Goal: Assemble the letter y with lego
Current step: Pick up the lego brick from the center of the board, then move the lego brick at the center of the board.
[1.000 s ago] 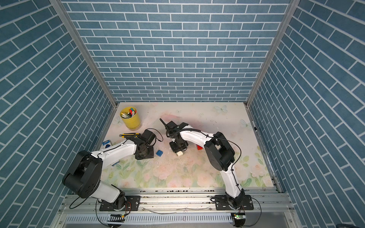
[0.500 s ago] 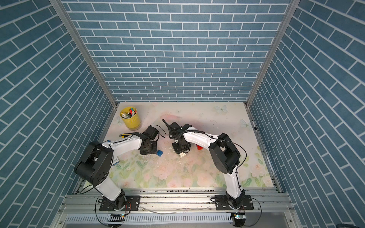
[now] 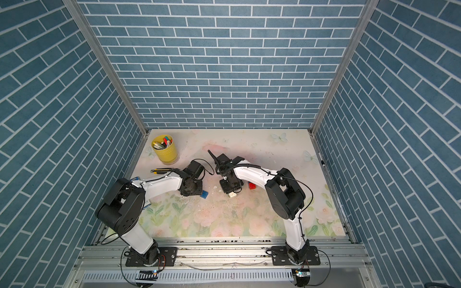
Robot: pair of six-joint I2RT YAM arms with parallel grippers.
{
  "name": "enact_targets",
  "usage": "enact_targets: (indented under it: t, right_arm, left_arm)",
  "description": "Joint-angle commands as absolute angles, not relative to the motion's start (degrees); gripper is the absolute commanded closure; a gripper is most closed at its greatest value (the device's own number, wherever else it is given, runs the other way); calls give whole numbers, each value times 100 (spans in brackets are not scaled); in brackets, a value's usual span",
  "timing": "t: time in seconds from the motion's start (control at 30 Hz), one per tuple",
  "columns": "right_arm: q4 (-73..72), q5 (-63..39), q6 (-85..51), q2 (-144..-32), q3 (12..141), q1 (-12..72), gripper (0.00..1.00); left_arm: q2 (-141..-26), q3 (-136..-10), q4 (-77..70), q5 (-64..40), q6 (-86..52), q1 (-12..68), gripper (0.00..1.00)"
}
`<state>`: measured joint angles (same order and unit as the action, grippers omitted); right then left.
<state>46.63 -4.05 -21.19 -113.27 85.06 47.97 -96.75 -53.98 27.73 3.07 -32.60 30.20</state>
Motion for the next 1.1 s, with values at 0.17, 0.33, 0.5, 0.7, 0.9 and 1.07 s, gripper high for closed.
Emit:
enact_targets:
  t: [0.17,0.33,0.5,0.7,0.9,1.07]
  right_arm:
    - [4662,-308,-2294,-11021,8390,4746,67]
    - [4653,-365,-2272,-11064,8431,4747,67]
    - [4653,-352,-2276,-11083,8446,4746,67]
    - [4607,-413,-2281,-11040,8406,4746,67]
    - [4575,-605,-2191,-11009,8470,4764,67]
    - [4636,-775,-2043,-11090,8690,4901,67]
  left_arm:
    - [-9836,-5254,2663,-92,-3477,3295,49]
    - [-9753,-5230,2564,-147,-3455,3342,49]
    - [-9743,-5238,2479,-272,-3491,3411,49]
    - [-9652,-5221,2590,-221,-3532,3443,49]
    - [-9236,-5246,3040,149,-3535,3410,46]
    - [-8779,-5113,3427,389,-3584,3280,45]
